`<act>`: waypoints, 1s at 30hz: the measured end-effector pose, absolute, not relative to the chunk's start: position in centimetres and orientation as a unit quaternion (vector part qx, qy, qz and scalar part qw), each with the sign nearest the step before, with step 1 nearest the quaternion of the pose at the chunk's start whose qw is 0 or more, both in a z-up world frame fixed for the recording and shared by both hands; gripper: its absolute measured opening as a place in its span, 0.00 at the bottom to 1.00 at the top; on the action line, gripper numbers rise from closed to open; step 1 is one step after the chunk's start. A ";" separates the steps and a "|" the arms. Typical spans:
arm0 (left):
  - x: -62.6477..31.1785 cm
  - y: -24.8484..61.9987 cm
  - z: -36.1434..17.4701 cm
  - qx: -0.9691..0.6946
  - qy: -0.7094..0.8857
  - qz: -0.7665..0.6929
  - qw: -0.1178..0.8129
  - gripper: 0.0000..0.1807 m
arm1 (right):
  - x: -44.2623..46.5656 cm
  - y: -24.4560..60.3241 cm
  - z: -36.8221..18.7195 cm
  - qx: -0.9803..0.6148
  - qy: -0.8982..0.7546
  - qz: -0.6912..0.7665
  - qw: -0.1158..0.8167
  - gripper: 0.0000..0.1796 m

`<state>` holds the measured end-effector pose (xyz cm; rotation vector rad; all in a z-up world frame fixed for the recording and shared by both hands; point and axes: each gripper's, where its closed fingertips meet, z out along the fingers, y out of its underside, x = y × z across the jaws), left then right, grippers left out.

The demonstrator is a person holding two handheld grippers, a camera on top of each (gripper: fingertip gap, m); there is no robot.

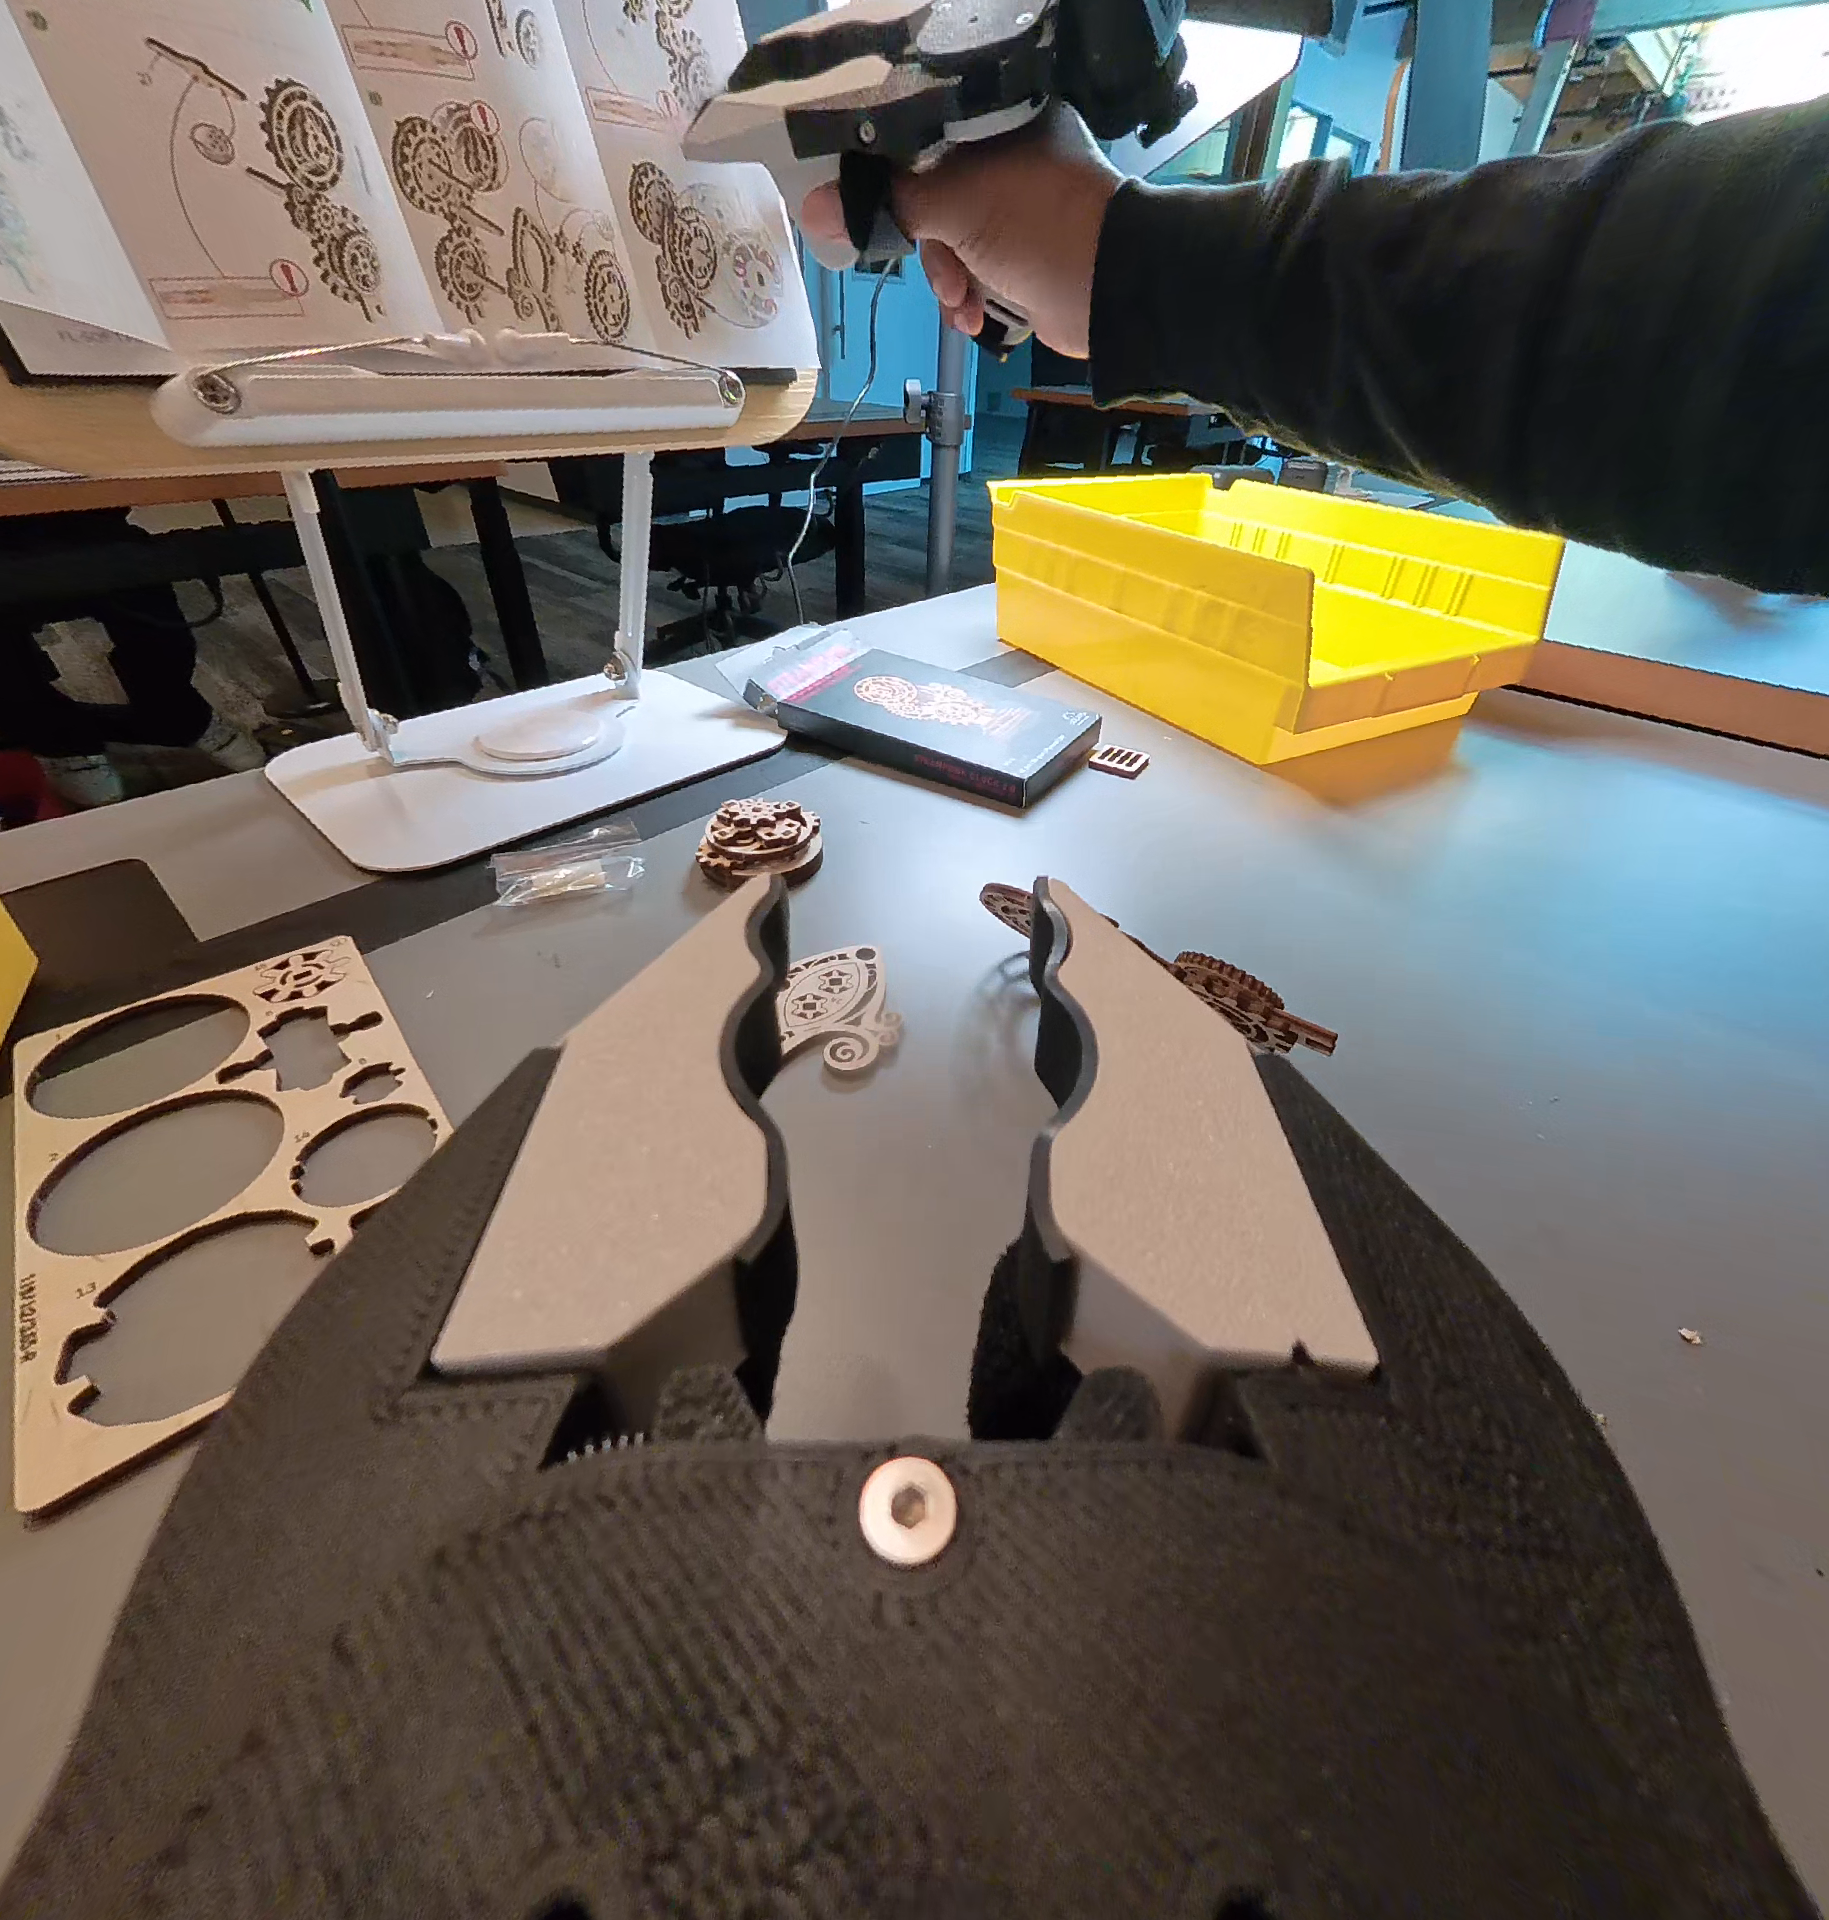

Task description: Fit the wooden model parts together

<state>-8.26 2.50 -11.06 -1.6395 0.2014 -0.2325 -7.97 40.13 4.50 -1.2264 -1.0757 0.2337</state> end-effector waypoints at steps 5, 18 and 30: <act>-8.2 2.5 -11.2 -0.729 0.090 -0.103 0.671 0.25 | -7.4 40.2 4.0 -0.548 -0.481 0.102 0.677 0.23; -8.2 2.5 -11.2 -0.730 0.091 -0.104 0.669 0.25 | -7.0 40.3 3.7 -0.549 -0.482 0.100 0.676 0.22; -7.8 2.5 -11.2 -0.730 0.097 -0.104 0.668 0.25 | -6.2 38.1 4.2 -0.535 -0.496 0.109 0.675 0.21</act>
